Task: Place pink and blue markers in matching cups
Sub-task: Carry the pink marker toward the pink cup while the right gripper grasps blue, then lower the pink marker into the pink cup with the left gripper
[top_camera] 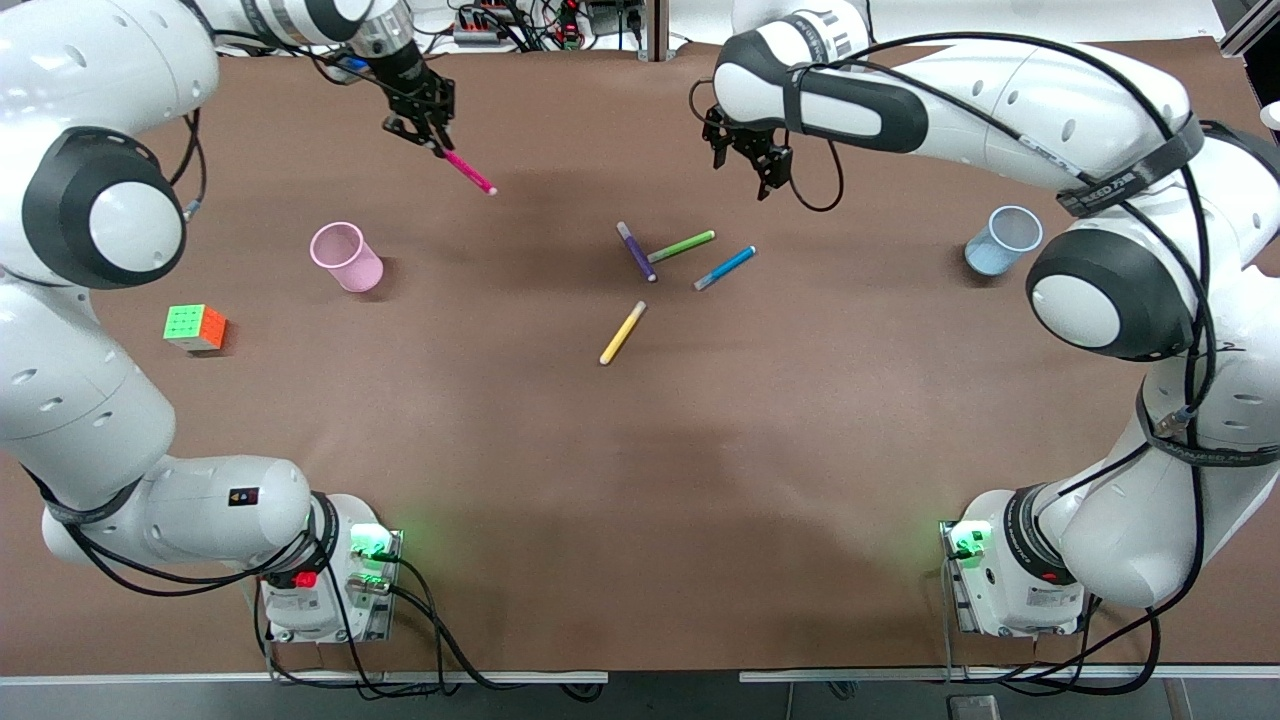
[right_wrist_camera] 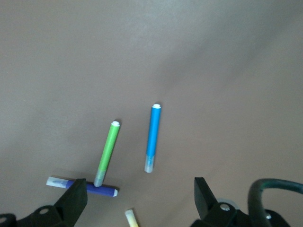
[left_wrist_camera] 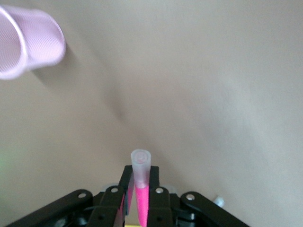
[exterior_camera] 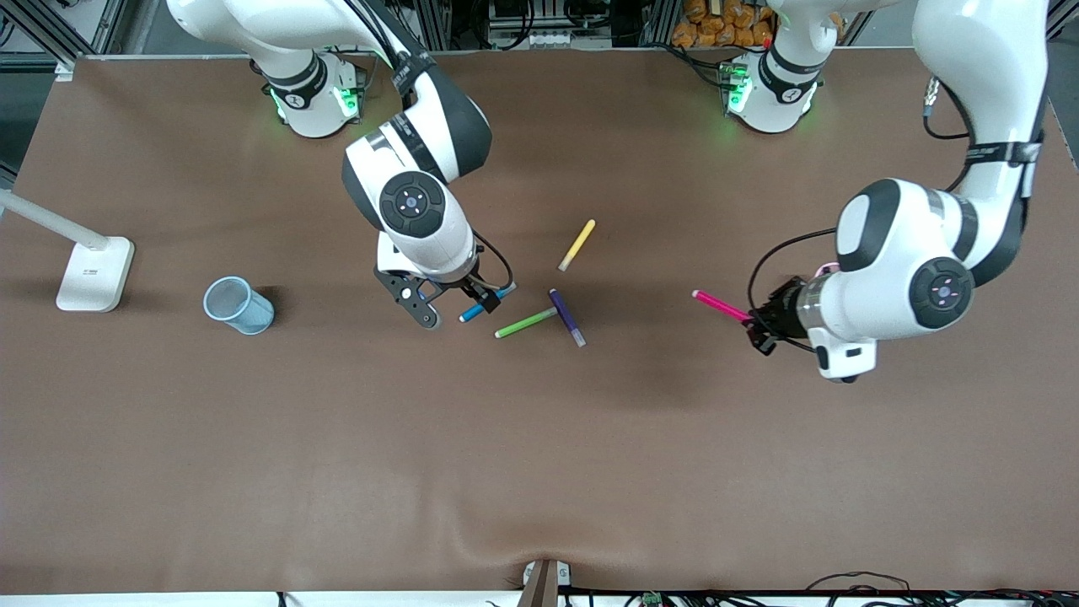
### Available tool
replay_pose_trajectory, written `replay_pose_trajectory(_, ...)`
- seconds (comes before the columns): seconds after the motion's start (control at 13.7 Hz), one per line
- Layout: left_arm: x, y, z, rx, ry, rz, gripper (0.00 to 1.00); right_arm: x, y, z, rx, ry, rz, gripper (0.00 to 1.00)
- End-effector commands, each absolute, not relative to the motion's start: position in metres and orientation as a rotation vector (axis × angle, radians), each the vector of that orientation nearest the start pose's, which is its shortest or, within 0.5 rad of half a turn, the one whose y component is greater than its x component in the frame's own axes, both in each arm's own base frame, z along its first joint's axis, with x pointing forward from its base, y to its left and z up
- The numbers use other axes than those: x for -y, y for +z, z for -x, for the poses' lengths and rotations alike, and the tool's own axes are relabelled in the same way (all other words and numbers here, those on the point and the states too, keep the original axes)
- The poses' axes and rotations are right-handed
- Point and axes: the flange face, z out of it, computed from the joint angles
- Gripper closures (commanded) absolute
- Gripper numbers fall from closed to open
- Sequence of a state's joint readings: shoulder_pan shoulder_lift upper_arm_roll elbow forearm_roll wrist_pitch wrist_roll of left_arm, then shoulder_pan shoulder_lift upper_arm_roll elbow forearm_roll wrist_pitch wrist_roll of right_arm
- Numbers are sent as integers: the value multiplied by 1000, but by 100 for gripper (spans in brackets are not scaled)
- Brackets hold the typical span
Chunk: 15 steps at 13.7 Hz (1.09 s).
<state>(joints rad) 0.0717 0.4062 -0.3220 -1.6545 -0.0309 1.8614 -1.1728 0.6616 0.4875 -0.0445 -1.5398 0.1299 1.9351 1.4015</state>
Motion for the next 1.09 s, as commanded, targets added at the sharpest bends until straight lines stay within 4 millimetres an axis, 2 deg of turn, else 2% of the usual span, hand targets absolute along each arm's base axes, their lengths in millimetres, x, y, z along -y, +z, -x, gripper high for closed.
replay_pose_trajectory(0.0,95,380,-631,1326,283,2768,100,-424,345,-539,-1342,190,2829,0)
replay_pose_trajectory(0.15,64,382,-636,1286,252,2784,100,-439,326,-531,-1403,160,2780,0)
replay_pose_trajectory(0.29,27,381,-640,1227,218,2796,100,-446,310,-525,-1407,162,2788,0)
replay_pose_trajectory(0.51,-3,384,-646,1186,122,2800,100,-458,288,-518,-1389,155,2799,0)
replay_pose_trajectory(0.66,-18,385,-650,1205,47,2801,100,-468,263,-510,-1447,120,2745,0)
replay_pose_trajectory(0.8,-27,380,-651,1219,-1,2808,100,-465,251,-507,-1480,110,2717,0)
replay_pose_trajectory(1.02,-28,384,-637,1064,-117,2746,100,-452,224,-493,-1517,145,2764,0)
